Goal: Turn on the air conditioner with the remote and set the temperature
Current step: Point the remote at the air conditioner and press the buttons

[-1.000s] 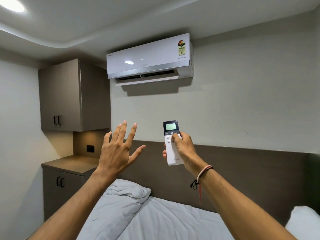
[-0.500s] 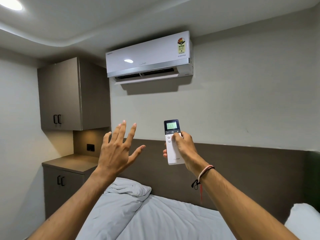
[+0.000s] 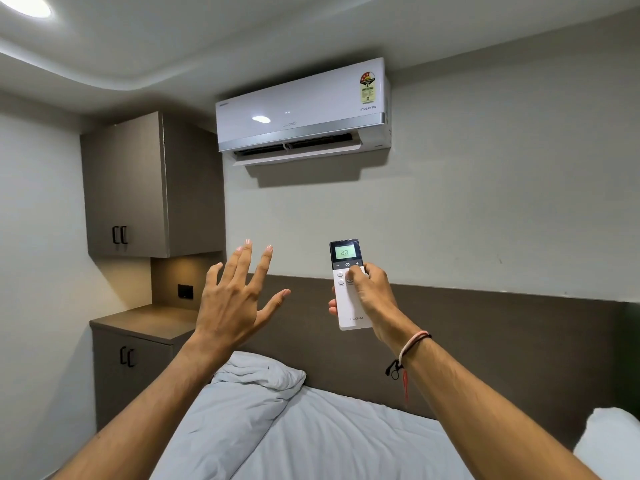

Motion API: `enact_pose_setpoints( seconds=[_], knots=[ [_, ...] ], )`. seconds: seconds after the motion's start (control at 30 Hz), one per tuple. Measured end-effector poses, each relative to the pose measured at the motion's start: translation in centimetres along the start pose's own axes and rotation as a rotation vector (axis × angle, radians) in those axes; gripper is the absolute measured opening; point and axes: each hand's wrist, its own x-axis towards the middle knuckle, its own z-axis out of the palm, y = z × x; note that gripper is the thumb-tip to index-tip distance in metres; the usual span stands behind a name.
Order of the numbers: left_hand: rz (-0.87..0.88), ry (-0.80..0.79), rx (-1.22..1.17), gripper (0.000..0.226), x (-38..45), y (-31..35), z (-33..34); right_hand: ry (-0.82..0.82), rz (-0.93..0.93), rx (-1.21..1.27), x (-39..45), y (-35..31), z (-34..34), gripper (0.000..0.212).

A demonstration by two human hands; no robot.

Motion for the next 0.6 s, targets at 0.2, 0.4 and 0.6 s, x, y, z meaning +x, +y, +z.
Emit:
enact_pose_setpoints(
  seconds=[0.2, 0.4, 0.6],
  knots=[
    [-0.005, 0.001, 0.010, 0.085, 0.07, -0.17, 0.02, -0.008, -0.005, 0.009, 0.03, -0.20, 0.40, 0.010],
    [-0.007, 0.011, 0.011, 0.083, 0.01, -0.60, 0.24, -0.011, 0.004, 0.004, 0.08, -0.32, 0.60, 0.012],
    [-0.002, 0.008, 0.009, 0.084, -0.05, -0.51, 0.38, 0.000, 0.023, 0.012, 0.19, -0.08, 0.45, 0.020]
  ],
)
